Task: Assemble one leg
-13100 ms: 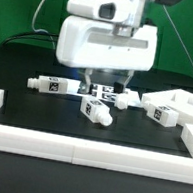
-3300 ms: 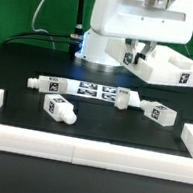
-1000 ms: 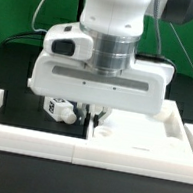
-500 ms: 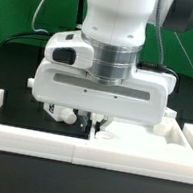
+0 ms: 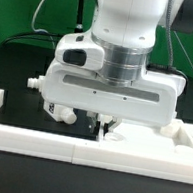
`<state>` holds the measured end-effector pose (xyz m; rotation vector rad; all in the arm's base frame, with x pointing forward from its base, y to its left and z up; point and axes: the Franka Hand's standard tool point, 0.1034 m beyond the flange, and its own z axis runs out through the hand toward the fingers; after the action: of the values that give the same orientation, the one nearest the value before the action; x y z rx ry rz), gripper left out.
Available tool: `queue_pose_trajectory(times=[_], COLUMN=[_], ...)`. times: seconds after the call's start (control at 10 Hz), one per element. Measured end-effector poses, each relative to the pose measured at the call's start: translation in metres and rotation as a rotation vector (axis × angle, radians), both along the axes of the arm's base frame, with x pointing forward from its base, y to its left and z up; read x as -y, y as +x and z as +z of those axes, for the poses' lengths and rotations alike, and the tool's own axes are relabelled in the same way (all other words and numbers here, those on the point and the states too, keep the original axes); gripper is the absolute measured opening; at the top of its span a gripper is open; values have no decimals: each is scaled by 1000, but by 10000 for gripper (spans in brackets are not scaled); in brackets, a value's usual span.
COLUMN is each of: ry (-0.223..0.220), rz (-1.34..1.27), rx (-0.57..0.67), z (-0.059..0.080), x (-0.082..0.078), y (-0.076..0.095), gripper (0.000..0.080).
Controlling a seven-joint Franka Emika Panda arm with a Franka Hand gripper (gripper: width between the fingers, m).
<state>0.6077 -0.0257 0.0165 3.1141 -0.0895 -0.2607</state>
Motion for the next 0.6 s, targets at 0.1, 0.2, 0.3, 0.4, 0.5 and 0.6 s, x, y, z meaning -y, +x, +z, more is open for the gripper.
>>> queue_pose_trajectory(times=[0.1, 0.2, 0.3, 0.4, 0.5, 0.6], ry=[0, 0, 0, 4, 9, 10], rz=[0, 0, 0, 2, 5, -7], rx=[0, -1, 1, -4, 0, 2], z=[0, -1, 1, 14, 32, 48], x=[0, 0, 0, -5, -13, -26], y=[0, 0, 0, -1, -6, -17], gripper=[144, 144, 337, 337, 520, 520])
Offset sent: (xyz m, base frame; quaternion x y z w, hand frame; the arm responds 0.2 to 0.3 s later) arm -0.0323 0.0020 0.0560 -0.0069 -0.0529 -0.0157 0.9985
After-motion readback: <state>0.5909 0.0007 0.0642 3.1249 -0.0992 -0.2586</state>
